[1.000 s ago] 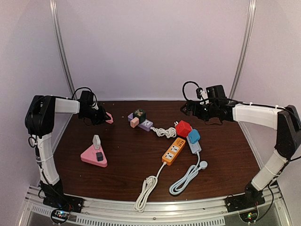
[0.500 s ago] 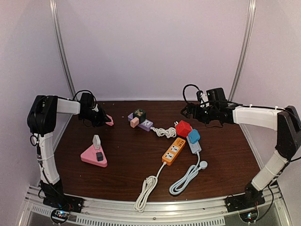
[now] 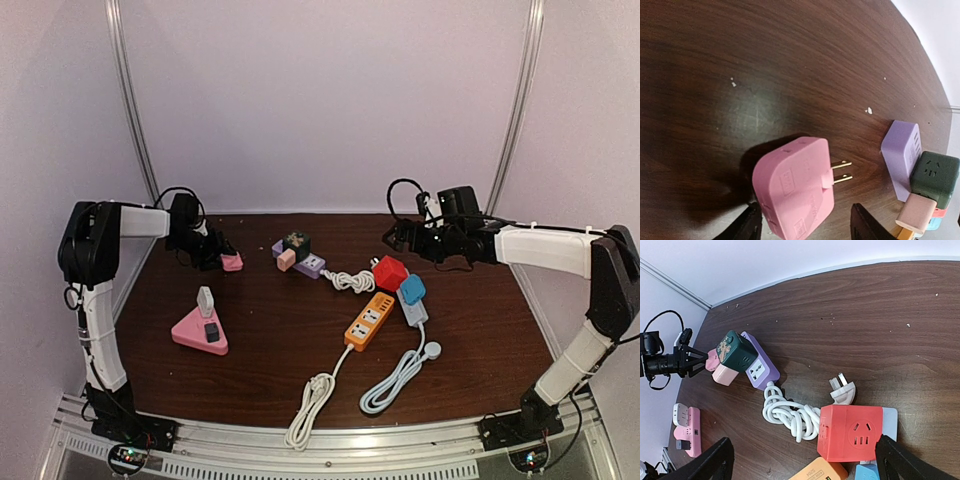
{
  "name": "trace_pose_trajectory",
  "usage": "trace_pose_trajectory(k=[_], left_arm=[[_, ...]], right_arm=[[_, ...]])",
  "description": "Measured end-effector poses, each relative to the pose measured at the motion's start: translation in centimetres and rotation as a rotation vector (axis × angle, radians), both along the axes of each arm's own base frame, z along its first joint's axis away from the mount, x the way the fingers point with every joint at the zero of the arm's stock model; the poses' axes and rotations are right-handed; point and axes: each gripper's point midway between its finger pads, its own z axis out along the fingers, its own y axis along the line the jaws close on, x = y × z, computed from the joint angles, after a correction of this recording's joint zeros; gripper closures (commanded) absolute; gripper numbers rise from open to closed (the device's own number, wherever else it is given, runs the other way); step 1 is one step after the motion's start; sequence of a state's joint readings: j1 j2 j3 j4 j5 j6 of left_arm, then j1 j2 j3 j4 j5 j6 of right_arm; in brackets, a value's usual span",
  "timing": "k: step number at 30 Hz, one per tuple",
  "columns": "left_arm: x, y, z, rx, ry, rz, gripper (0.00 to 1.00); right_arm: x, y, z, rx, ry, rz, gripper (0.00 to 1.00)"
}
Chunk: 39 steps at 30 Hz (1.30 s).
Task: Pull the plug off the socket
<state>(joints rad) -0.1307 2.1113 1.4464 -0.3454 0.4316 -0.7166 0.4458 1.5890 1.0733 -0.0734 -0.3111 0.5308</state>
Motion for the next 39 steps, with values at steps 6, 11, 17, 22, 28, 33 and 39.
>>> trace_pose_trajectory(k=[6, 11, 17, 22, 28, 33, 39], left_arm=[[-0.5, 1.0, -0.1, 0.07, 0.009, -0.002, 0.24], [-0.7, 1.6, 1.8, 0.115, -0.027, -0.009, 0.22], [-0.8, 1.0, 6.8, 0.188, -0.156, -0.048, 0.22], [-1.8, -2.7, 8.8, 0.267, -0.246, -0.161, 0.22], [-3.1, -9.0, 9.9, 0.368, -0.328, -0.352, 0.22], [-2.5, -13.2, 11.0, 0.446, -0.416, -0.463, 0.23], [-1.0, -14.9, 9.4, 0.549, -0.434, -0.537, 0.28]], right_arm=[[-0.1, 0.2, -0.1, -0.01, 0.0, 0.0, 0.0], [-0.3, 0.3, -0.2, -0.018, 0.0, 0.001, 0.0], [-0.4, 0.4, -0.4, -0.03, 0.002, 0.004, 0.0], [-0.5, 0.2, -0.6, -0.046, 0.003, 0.0, 0.0], [-0.6, 0.4, -0.7, -0.059, 0.0, 0.006, 0.0], [-0.7, 0.4, -0.8, -0.065, 0.003, 0.006, 0.0], [-0.9, 0.5, -0.9, -0.07, 0.005, 0.008, 0.0]])
